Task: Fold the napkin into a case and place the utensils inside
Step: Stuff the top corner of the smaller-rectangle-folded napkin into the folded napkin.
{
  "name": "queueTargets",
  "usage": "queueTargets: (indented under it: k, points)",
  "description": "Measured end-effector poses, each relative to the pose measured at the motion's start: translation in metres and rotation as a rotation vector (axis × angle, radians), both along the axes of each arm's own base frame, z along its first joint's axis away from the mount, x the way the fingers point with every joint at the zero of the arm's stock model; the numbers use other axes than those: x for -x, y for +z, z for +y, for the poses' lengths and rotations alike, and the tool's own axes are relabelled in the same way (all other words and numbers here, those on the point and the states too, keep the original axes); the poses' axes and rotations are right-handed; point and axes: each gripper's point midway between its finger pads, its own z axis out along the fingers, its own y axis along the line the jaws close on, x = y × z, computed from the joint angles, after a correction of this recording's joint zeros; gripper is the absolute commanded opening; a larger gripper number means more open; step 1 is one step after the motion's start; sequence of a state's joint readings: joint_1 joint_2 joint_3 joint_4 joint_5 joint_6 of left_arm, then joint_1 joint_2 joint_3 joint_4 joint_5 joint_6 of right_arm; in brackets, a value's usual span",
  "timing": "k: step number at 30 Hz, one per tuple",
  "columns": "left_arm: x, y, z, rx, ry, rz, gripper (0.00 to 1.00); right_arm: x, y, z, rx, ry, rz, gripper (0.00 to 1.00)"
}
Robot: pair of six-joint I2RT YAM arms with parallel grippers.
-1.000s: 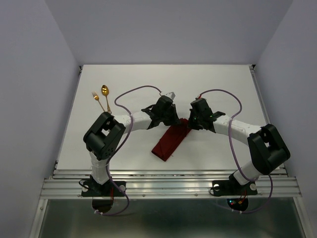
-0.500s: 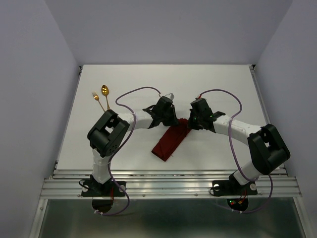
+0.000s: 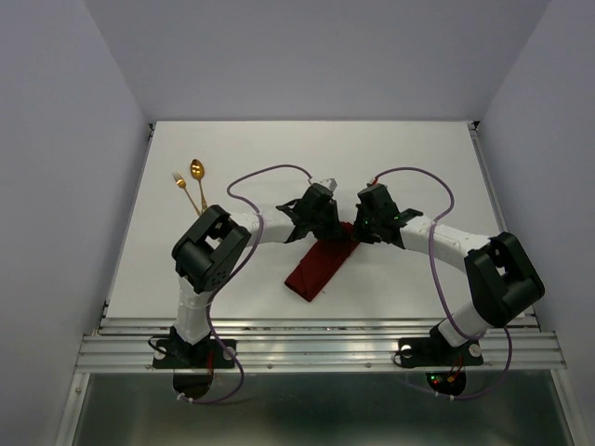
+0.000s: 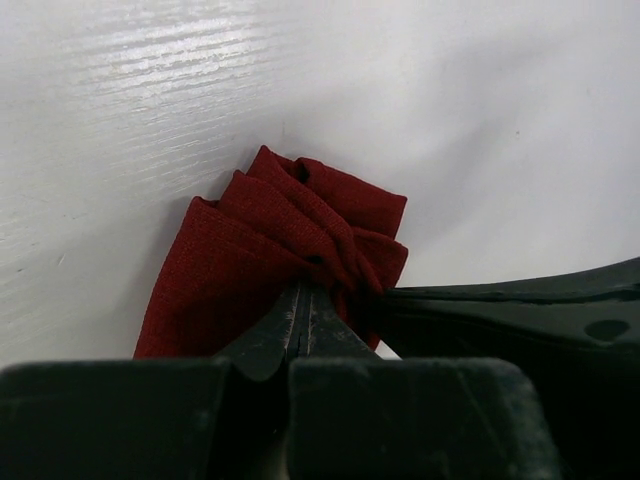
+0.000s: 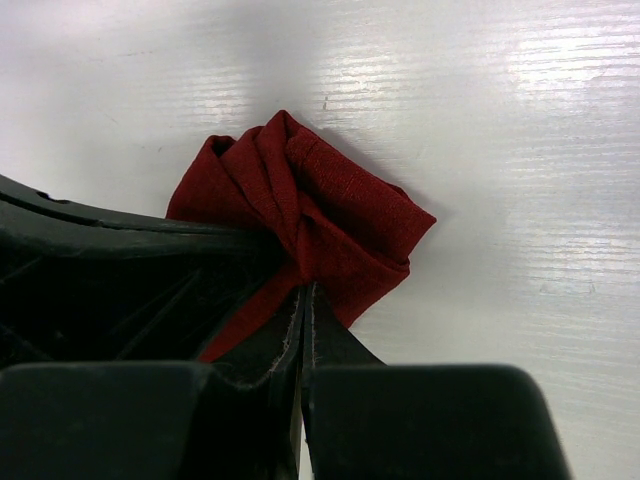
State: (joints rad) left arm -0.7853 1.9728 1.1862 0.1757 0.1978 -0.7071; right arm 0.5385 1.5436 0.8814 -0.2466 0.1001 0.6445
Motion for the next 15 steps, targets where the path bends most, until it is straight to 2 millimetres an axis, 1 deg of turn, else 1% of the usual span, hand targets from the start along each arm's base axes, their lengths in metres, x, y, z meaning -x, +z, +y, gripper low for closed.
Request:
queueTargets:
  k: [3,6,11,15]
  points:
    - [-0.001,0.007,-0.001,0.011,0.001,-0.012,0.0,0.0,-0.001,0.0,0.001,0.0,0.001,0.01]
    - [-0.002,0.009,-0.001,0.016,0.0,-0.016,0.0,0.0,0.0,0.0,0.001,0.0,0.001,0.01]
    - [0.0,0.003,-0.009,0.027,-0.025,0.003,0.0,-0.001,0.0,0.001,-0.001,0.0,-0.001,0.01]
    - [0.004,-0.006,-0.018,0.035,-0.054,0.022,0.0,-0.002,0.002,0.001,-0.002,0.0,-0.004,0.01]
